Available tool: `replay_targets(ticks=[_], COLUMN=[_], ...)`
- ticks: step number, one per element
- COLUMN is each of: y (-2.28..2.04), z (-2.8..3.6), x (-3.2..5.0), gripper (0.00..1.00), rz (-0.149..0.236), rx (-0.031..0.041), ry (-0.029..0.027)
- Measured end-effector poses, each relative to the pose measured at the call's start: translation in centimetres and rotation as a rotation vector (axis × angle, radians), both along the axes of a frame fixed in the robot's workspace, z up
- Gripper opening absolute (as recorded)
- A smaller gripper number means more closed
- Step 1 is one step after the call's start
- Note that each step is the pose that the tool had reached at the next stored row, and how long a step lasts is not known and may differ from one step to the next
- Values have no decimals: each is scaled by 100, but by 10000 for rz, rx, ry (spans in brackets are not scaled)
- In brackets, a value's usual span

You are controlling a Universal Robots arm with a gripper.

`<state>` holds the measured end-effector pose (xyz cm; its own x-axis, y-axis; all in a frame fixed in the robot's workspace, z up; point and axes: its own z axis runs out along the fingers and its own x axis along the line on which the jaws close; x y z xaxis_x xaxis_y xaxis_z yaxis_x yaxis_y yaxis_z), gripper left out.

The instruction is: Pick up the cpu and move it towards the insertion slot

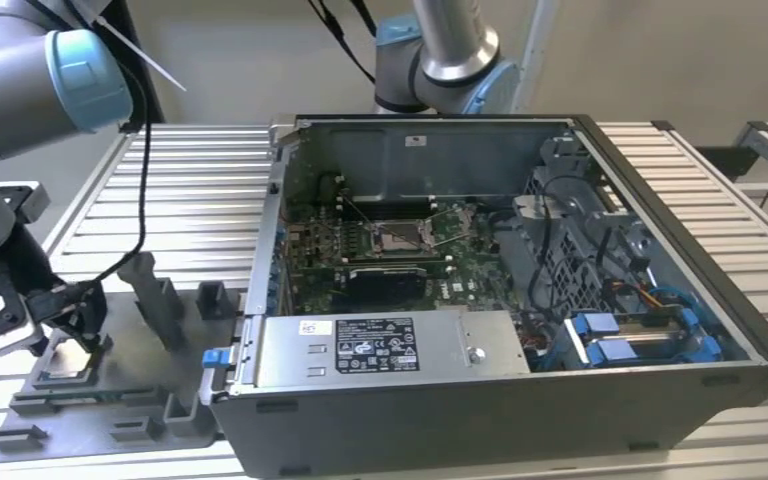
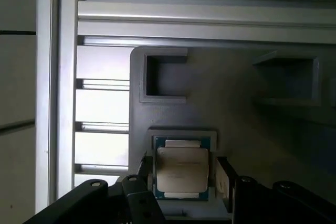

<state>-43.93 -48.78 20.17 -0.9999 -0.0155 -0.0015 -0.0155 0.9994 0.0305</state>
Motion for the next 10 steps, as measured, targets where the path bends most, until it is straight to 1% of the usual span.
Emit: replay_targets(ticks=[7,10], y=[-37,-45], z=[-61,-88], x=[0,-1], gripper=[100,100], rz=[-90,-140], rx=[-5,-7], ry=[0,-1])
